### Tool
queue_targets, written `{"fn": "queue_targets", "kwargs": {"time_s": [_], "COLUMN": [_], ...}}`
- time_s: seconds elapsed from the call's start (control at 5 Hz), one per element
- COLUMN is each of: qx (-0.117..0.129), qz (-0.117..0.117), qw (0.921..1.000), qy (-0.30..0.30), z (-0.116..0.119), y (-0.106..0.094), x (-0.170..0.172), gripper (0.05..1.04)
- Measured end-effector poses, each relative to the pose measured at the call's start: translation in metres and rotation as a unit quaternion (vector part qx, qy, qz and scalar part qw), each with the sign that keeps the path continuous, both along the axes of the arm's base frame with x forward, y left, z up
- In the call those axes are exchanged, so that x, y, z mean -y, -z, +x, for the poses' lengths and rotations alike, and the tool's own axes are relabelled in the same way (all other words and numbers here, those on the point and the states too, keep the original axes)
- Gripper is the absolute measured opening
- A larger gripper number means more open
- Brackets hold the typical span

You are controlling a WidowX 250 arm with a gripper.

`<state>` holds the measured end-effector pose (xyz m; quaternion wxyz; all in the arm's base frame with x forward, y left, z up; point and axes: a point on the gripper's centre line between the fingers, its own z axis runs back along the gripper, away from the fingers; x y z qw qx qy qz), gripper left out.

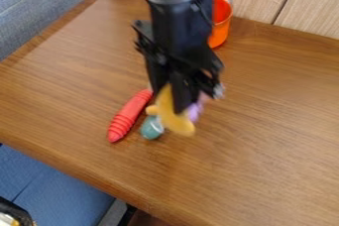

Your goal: Moved the toy to the bottom centre of the table

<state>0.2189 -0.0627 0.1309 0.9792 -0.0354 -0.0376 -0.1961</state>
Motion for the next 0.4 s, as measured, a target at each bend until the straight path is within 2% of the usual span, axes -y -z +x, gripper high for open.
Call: {"fn": "queue_targets", "kwargs": {"time_s": [0.2,0.4], "qx": [-0.017,-0.023], "qz": [0.003,0.011], "qw": [0.9983,0.9951], "qy": [0.055,0.095], "z": [-0.013,-0.023], "y": [0.013,0.022], "x": [0.022,0.037], "gripper": [0.360,0.360]}}
